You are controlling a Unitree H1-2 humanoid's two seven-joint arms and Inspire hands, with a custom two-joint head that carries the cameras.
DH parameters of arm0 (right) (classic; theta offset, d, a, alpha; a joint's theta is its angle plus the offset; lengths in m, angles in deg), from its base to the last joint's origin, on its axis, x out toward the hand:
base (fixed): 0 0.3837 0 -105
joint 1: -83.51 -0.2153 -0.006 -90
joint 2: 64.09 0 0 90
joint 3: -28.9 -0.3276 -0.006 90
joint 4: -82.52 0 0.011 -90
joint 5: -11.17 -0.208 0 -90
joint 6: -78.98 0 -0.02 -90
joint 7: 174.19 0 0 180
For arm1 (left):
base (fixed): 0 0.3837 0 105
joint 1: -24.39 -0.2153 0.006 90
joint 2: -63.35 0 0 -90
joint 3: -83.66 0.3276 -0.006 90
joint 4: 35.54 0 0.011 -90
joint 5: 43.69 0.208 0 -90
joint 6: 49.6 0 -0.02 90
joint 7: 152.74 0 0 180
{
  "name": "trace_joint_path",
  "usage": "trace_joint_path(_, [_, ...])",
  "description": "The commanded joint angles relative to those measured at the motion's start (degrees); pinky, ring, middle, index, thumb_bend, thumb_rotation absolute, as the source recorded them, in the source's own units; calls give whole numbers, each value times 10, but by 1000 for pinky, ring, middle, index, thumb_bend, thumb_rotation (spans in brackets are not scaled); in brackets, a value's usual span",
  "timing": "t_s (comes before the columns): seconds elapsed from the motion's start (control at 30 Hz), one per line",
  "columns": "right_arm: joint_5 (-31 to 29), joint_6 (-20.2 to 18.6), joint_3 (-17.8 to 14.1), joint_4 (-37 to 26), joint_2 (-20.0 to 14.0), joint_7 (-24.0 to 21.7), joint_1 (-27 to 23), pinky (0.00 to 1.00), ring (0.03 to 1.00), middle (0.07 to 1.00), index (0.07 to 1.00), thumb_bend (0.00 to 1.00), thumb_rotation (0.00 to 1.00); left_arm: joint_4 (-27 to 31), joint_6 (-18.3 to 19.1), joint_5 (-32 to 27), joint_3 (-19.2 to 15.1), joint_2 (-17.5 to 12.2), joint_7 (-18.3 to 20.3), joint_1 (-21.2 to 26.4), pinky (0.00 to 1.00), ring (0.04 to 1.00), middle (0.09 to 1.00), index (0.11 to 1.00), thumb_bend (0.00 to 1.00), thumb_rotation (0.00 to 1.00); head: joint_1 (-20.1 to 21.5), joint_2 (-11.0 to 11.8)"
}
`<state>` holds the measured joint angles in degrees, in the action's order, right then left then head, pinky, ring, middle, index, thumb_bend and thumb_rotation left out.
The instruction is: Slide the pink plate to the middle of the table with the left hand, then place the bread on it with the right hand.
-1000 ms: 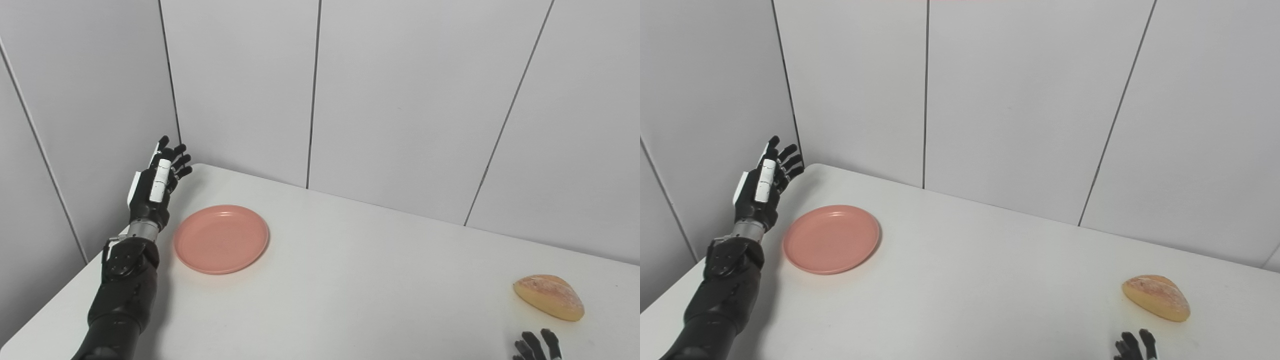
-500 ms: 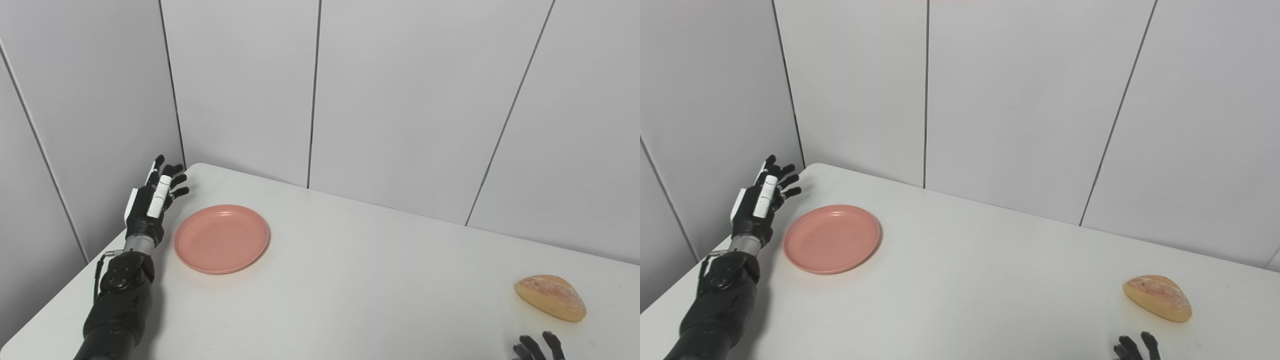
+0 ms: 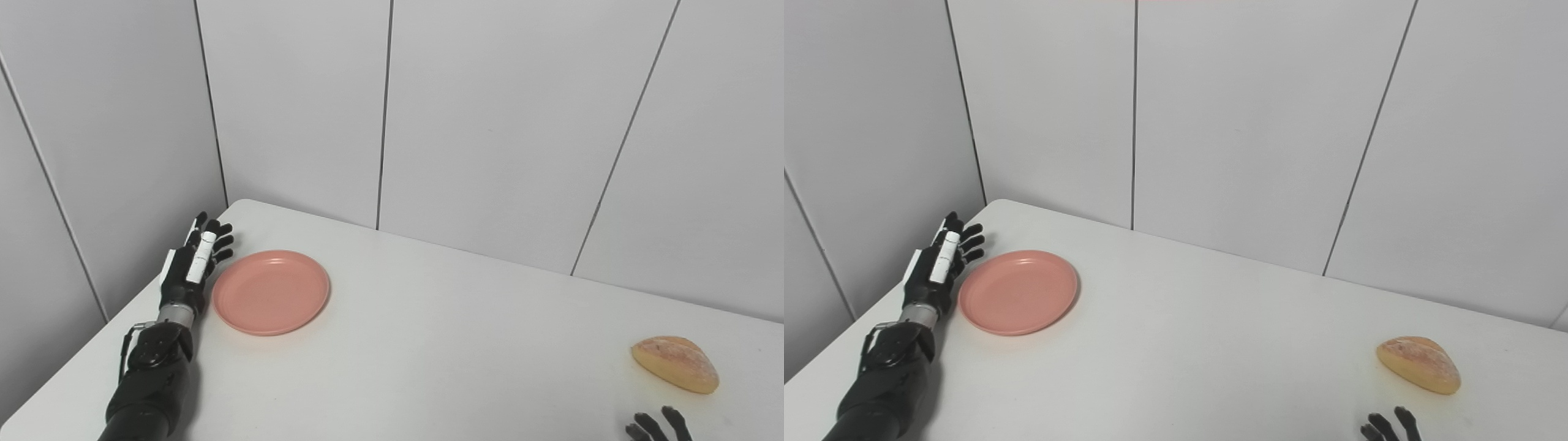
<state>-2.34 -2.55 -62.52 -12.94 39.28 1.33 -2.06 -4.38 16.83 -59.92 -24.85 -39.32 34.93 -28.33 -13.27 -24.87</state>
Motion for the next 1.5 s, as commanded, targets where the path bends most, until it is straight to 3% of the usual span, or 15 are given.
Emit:
trace_joint_path(0.0, [0, -21, -6, 3, -10, -3, 18, 864, 842, 848, 926, 846, 1000, 20, -16, 5, 5, -10, 5, 22, 874, 869, 870, 988, 998, 801, 0, 0])
trace_joint_path(0.17, [-4, -34, -8, -11, -10, -3, 23, 862, 844, 844, 925, 832, 990, 54, 17, 5, 15, -1, 4, 9, 876, 889, 906, 998, 972, 843, 1, -6])
trace_joint_path(0.3, [-5, -42, -8, -18, -13, -4, 26, 845, 834, 840, 924, 830, 982, 70, 18, 16, 21, 12, -13, -1, 831, 907, 912, 991, 967, 837, 2, -9])
trace_joint_path(0.73, [-7, -51, -6, -17, -14, -6, 24, 837, 814, 817, 925, 818, 972, 76, 5, -8, 10, 34, 21, -9, 777, 897, 878, 965, 955, 798, 2, -13])
trace_joint_path(1.03, [-4, -50, -4, -21, -13, -8, 24, 828, 806, 804, 930, 800, 976, 119, 35, -16, 11, 46, 20, -22, 696, 893, 914, 986, 950, 809, 5, -17])
trace_joint_path(1.23, [-2, -52, -4, -23, -12, -7, 25, 820, 805, 800, 931, 805, 970, 150, 61, -20, 10, 62, 13, -28, 767, 895, 920, 970, 964, 798, 7, -18])
trace_joint_path(1.47, [2, -50, -3, -20, -9, -6, 23, 820, 805, 802, 929, 818, 951, 165, 70, -16, 22, 71, 30, -23, 714, 921, 956, 998, 905, 835, 8, -17])
